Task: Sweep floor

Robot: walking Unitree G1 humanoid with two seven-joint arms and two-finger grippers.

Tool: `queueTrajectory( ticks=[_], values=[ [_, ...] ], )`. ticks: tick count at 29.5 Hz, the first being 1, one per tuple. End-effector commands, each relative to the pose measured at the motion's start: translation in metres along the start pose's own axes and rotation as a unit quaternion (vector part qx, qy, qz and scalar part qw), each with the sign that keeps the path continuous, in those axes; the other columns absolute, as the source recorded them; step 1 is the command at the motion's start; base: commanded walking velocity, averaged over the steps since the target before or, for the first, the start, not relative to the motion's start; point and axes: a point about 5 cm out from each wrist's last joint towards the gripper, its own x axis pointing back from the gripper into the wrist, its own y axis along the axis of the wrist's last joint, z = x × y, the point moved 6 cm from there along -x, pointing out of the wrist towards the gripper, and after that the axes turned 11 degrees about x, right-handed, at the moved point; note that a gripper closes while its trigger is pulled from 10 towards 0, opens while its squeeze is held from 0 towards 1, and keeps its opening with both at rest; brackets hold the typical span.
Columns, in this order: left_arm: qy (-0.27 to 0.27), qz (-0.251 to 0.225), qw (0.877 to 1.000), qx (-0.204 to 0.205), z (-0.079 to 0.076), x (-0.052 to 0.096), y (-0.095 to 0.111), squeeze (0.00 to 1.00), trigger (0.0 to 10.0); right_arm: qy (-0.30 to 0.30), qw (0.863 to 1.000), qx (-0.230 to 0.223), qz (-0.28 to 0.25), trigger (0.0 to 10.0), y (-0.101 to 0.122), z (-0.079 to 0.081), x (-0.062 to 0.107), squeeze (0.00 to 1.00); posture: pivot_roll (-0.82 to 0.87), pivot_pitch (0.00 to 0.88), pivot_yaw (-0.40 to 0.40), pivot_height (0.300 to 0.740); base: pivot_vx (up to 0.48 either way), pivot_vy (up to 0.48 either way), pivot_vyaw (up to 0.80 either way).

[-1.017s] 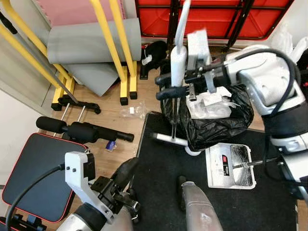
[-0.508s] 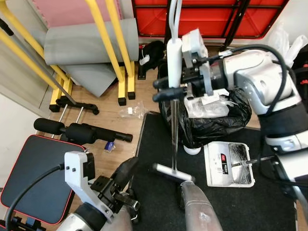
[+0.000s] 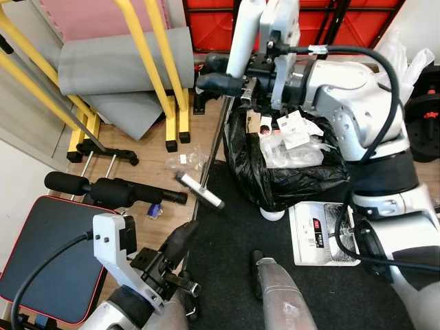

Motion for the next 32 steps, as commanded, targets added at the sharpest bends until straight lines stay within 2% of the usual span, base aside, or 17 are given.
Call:
queueTrajectory(
  ticks=[1,3,6,9,10,12,16,20,24,29,32],
  values=[
    [0.009,0.008,1.000,0.004,0.004,0.002,-0.005,0.00,10.0,0.036,0.999,0.012,-0.011,10.0,0.008,0.011,0.002,0.00,-0.12,0.287,-0.012,0.740,0.000,0.000,0.00],
    [0.008,0.007,1.000,0.004,0.005,0.001,-0.005,0.00,10.0,0.062,0.998,0.019,0.008,10.0,0.003,0.012,0.011,0.00,-0.12,0.282,-0.015,0.740,0.000,0.000,0.00],
    [0.007,0.006,1.000,0.004,0.005,0.000,-0.005,0.00,10.0,0.073,0.997,0.029,0.022,10.0,-0.001,0.012,0.016,0.00,-0.12,0.282,-0.015,0.740,0.000,0.000,0.00],
    [0.008,0.004,1.000,0.004,0.005,0.000,-0.005,0.00,10.0,0.090,0.991,0.086,0.056,10.0,-0.010,0.013,0.026,0.00,-0.12,0.277,-0.016,0.740,0.000,0.000,0.00],
    [0.008,0.004,1.000,0.004,0.005,0.000,-0.005,0.00,10.0,0.090,0.991,0.086,0.056,10.0,-0.010,0.013,0.026,0.00,-0.12,0.277,-0.016,0.740,0.000,0.000,0.00],
    [0.008,0.004,1.000,0.004,0.005,0.001,-0.006,0.00,10.0,0.079,0.989,0.120,0.043,10.0,0.001,0.008,0.030,0.00,-0.12,0.277,-0.013,0.740,0.000,0.000,0.00],
    [0.008,0.004,1.000,0.004,0.006,0.001,-0.006,0.00,10.0,0.076,0.987,0.137,0.028,10.0,0.015,0.005,0.035,0.00,-0.13,0.277,-0.012,0.740,0.000,0.000,0.00],
    [0.008,0.004,1.000,0.004,0.006,0.000,-0.006,0.00,10.0,0.087,0.985,0.147,0.034,10.0,0.020,0.004,0.042,0.00,-0.13,0.279,-0.011,0.740,0.000,0.000,0.00],
    [0.007,0.004,1.000,0.004,0.006,0.000,-0.006,0.00,10.0,0.094,0.981,0.162,0.057,10.0,0.015,-0.001,0.049,0.00,-0.13,0.279,-0.011,0.740,0.000,0.000,0.00],
    [0.007,0.003,1.000,0.004,0.006,0.000,-0.005,0.00,10.0,0.092,0.978,0.172,0.068,10.0,0.012,-0.003,0.050,0.00,-0.13,0.282,-0.011,0.740,0.000,0.000,0.00],
    [0.008,0.002,1.000,0.003,0.006,0.001,-0.005,0.00,10.0,0.081,0.969,0.214,0.098,10.0,-0.001,-0.009,0.048,0.00,-0.13,0.285,-0.011,0.740,0.000,0.000,0.00]
  ],
)
